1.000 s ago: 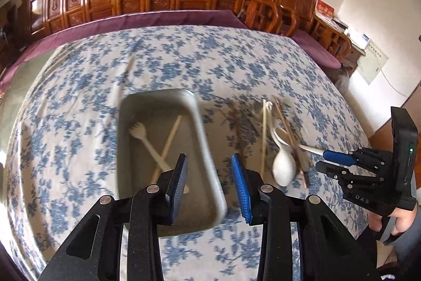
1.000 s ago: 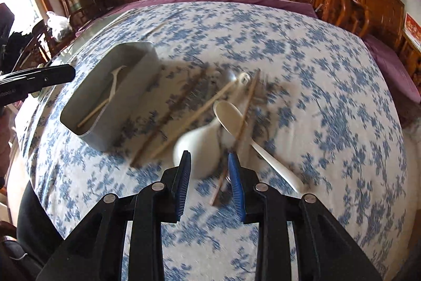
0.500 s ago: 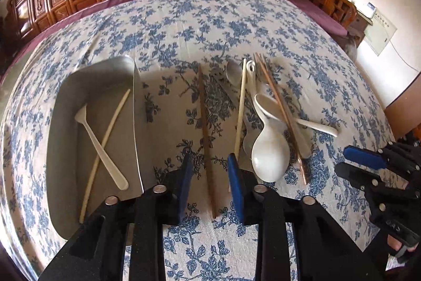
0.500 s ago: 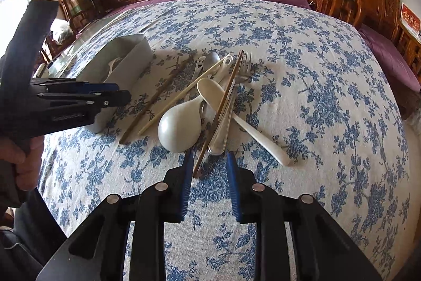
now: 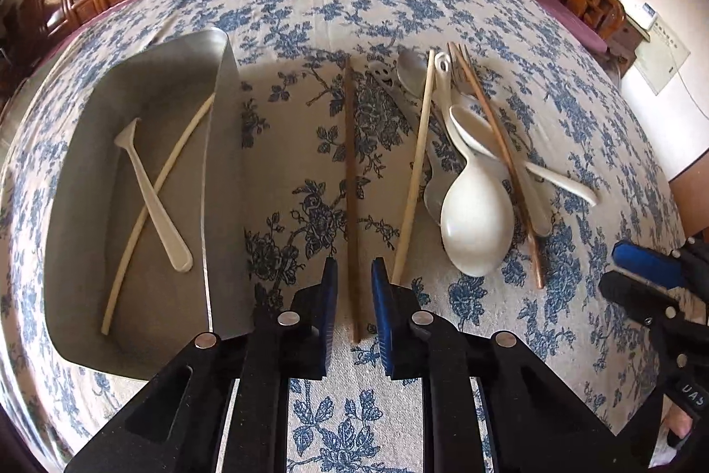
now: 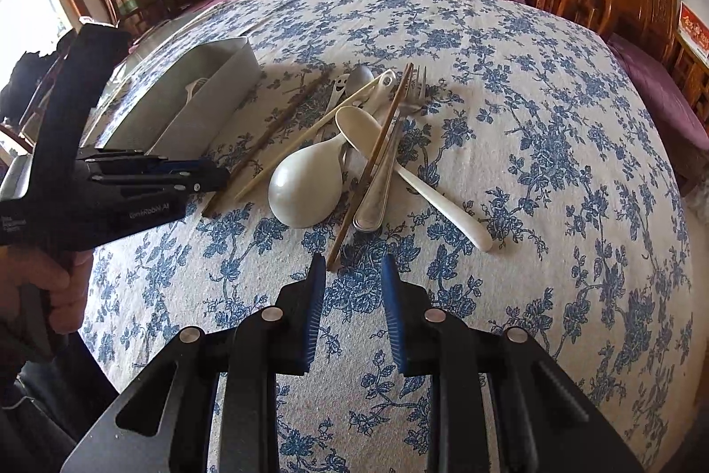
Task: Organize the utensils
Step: 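Close the left gripper on a brown chopstick while the right gripper returns to the pile, then close the right gripper on a brown chopstick while the left gripper holds its chopstick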
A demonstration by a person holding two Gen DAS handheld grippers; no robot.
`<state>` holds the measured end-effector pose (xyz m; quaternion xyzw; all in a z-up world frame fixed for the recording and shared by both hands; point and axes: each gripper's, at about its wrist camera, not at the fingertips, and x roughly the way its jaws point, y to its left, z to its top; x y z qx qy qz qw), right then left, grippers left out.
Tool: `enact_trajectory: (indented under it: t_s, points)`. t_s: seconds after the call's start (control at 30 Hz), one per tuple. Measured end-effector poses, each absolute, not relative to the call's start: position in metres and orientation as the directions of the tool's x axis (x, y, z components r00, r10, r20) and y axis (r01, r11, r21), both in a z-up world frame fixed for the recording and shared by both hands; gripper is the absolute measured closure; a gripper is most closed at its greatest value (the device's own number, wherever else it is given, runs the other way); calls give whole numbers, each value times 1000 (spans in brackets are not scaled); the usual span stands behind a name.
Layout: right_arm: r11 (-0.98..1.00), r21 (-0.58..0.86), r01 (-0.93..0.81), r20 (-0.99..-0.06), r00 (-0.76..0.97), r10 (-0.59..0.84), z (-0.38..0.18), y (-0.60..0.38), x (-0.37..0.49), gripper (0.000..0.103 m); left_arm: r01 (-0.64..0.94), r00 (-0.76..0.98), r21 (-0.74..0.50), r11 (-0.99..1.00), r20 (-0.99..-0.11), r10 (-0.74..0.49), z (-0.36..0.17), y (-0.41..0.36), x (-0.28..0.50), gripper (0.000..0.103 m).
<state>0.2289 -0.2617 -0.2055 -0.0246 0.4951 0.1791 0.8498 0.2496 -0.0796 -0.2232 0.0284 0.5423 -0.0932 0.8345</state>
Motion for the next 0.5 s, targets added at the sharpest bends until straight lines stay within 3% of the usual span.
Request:
enact_trajectory:
  t_s: [0.2,0.27,0.5]
  points:
    - [937,119,-328,-855,446,265,-203,-258,231,75,203,396,-35,979,-911,-115,-230,-83,249,88]
    - [937,112,-331,-859,442,259,-204,-256,233,78,204,398,-27,978,-911,-109,-230,-83,247,98]
    - [941,166,-296,-861,422,285,-212,-253,242,85,222,385,-99,970,-905,-180,-221,-69,228,99]
